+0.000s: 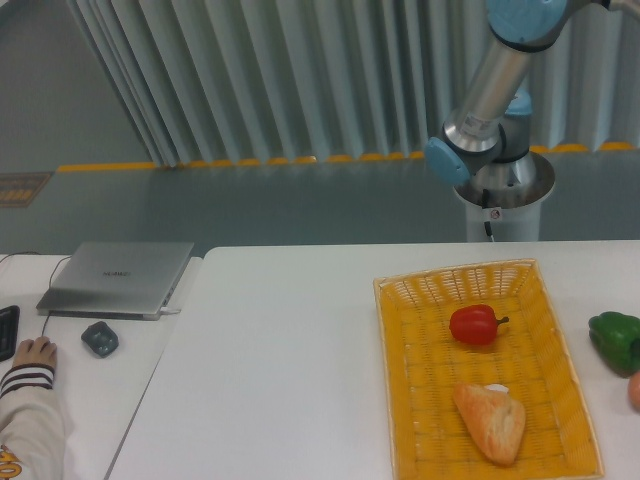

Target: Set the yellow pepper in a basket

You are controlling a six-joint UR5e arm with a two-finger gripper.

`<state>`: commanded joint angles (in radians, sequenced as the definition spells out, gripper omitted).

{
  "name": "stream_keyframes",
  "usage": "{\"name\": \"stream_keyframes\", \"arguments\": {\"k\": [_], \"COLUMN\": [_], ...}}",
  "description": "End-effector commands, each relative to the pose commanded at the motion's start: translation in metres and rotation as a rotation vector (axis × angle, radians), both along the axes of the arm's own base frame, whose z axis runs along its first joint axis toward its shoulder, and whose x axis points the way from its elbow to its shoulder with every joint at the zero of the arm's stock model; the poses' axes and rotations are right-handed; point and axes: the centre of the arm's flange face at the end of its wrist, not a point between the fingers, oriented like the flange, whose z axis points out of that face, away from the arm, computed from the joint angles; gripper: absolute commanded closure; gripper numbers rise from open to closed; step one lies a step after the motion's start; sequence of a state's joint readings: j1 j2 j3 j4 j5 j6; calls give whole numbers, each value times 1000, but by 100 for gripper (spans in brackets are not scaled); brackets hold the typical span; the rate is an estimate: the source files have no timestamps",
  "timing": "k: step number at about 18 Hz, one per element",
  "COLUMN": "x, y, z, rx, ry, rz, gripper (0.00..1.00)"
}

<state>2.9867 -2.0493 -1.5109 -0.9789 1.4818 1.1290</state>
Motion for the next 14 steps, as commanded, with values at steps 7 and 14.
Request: {"name": "stream_keyframes", "arguments": {"k": [7,14], "x": [0,-3], "y": [7,9], "z": [-3,-20], "rx": [10,6], "ry": [-3,-27], "rz": [56,53], "gripper": [0,0]}}
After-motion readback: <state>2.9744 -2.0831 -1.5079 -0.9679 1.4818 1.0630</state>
